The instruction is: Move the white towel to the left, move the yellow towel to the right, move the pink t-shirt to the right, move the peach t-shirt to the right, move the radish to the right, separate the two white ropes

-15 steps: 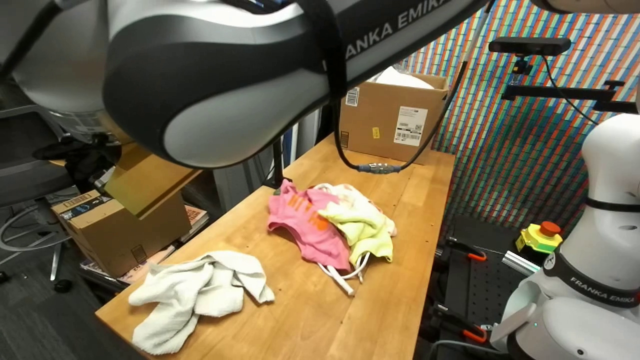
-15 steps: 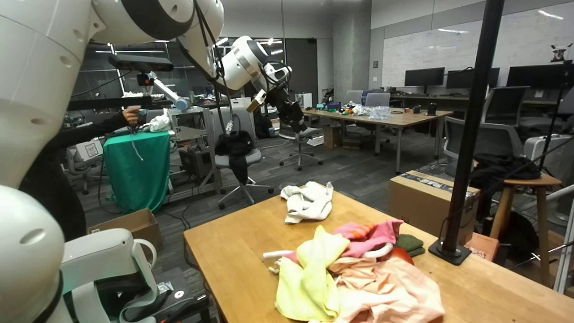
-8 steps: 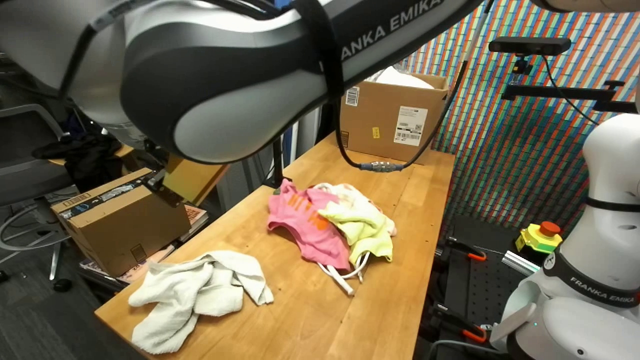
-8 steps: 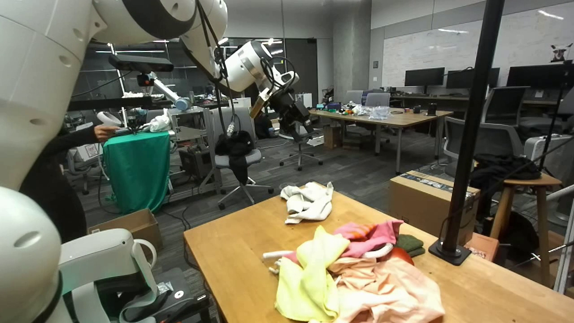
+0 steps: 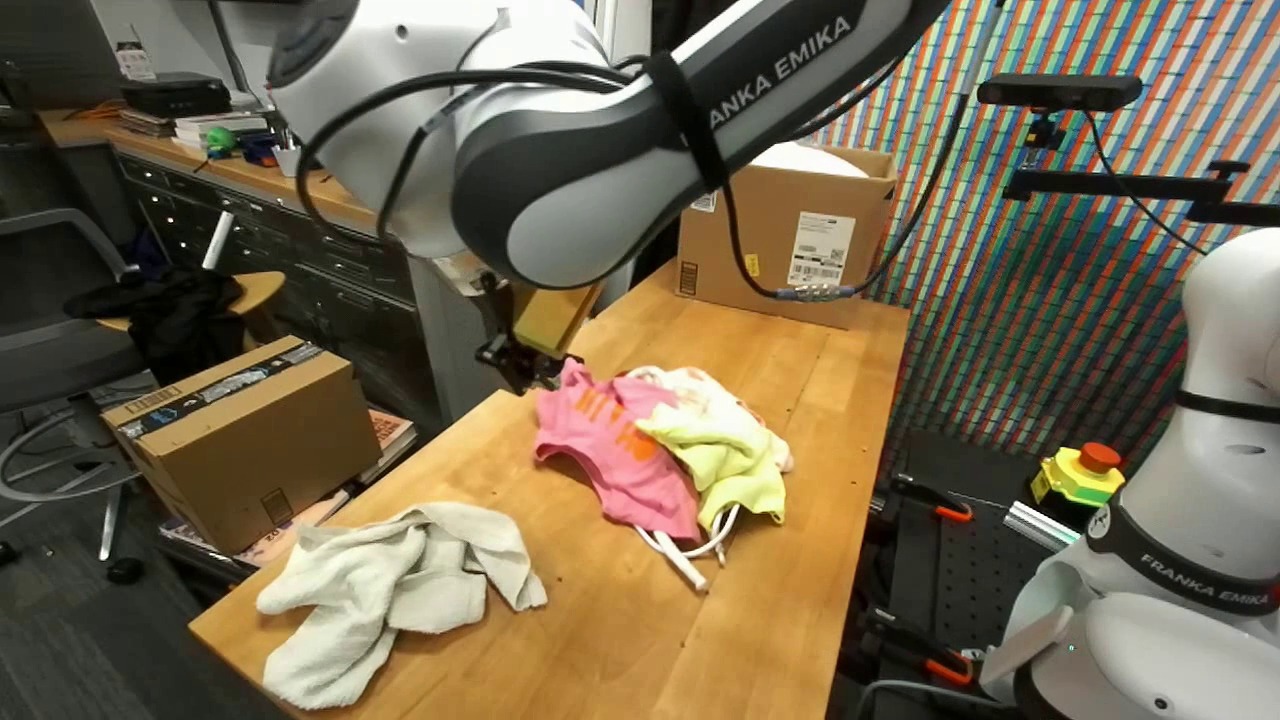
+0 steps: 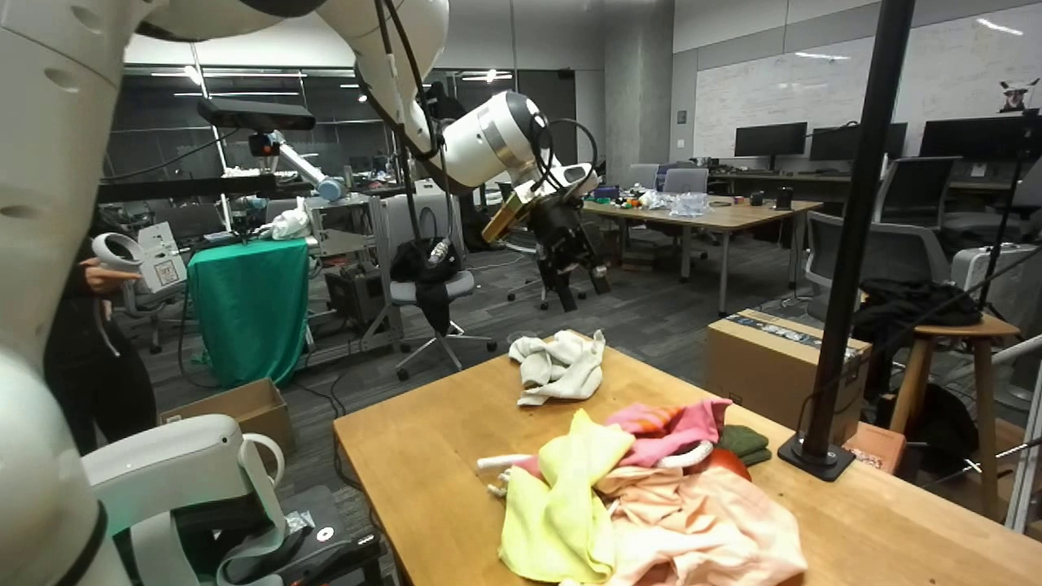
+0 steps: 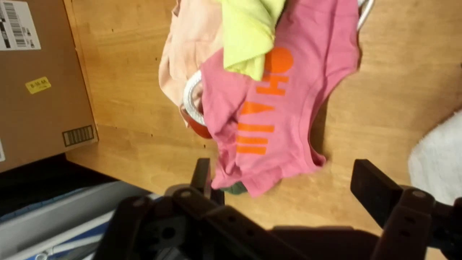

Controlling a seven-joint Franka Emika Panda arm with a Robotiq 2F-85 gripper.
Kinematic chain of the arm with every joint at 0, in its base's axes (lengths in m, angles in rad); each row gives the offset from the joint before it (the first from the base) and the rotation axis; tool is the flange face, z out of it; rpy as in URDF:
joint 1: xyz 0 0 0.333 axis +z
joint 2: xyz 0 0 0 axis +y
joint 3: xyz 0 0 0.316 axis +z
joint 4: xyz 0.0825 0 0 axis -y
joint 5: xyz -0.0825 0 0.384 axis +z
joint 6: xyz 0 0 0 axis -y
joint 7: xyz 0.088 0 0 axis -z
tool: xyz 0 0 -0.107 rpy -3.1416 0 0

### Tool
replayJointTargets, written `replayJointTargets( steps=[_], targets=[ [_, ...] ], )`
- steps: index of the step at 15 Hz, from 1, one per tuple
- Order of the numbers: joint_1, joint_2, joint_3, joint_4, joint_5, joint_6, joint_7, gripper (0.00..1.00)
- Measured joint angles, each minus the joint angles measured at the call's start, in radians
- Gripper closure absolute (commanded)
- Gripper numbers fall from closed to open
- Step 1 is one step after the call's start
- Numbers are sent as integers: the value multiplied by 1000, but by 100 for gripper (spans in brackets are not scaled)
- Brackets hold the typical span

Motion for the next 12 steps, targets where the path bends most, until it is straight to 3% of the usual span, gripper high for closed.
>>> replayJointTargets(
  steps=[6, 12],
  targets=[
    [-122, -127, -3, -279, 116, 79, -218, 0],
    [-193, -176, -10, -484, 124, 234, -439, 0]
  ],
)
